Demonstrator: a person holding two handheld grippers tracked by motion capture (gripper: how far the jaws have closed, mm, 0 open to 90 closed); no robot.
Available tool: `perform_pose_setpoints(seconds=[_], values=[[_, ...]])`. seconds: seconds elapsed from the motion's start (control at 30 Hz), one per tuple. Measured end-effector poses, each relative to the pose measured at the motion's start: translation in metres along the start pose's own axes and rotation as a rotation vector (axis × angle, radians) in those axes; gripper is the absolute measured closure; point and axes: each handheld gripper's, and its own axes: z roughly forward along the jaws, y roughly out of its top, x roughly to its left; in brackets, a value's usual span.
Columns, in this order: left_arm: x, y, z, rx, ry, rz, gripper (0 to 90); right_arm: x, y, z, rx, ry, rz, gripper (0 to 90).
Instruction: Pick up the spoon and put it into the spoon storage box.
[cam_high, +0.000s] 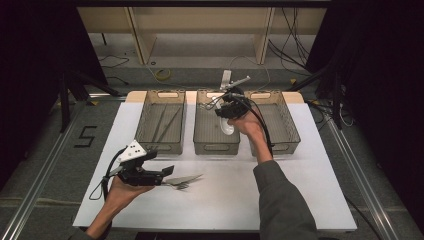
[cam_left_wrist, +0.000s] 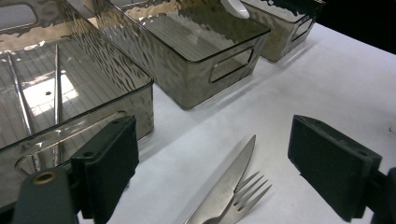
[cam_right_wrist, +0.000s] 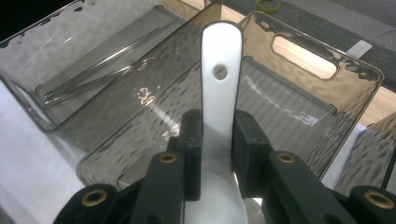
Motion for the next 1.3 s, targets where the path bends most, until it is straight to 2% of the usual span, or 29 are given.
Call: perform_pose_setpoints(seconds=[0.23, 0.5, 1.1, 1.3], values=[[0.000, 0.000, 0.000, -0.003, -0.003, -0.005, 15.7, -0.001, -0.002, 0.011, 0.014, -0.031, 0.019, 75.8], [0.000, 0.000, 0.000, -0.001, 0.001, -0.002, 15.6, 0.002, -0.004, 0.022, 0.031, -0.036, 0.024, 75.8], [0.000, 0.000, 0.001, 0.005, 0.005, 0.008, 15.7, 0.001, -0.019, 0.037, 0.052, -0.025, 0.066, 75.7], [0.000, -0.001, 0.001, 0.006, 0.005, 0.009, 15.7, 0.003, -0.021, 0.041, 0.061, -0.018, 0.066, 75.6]])
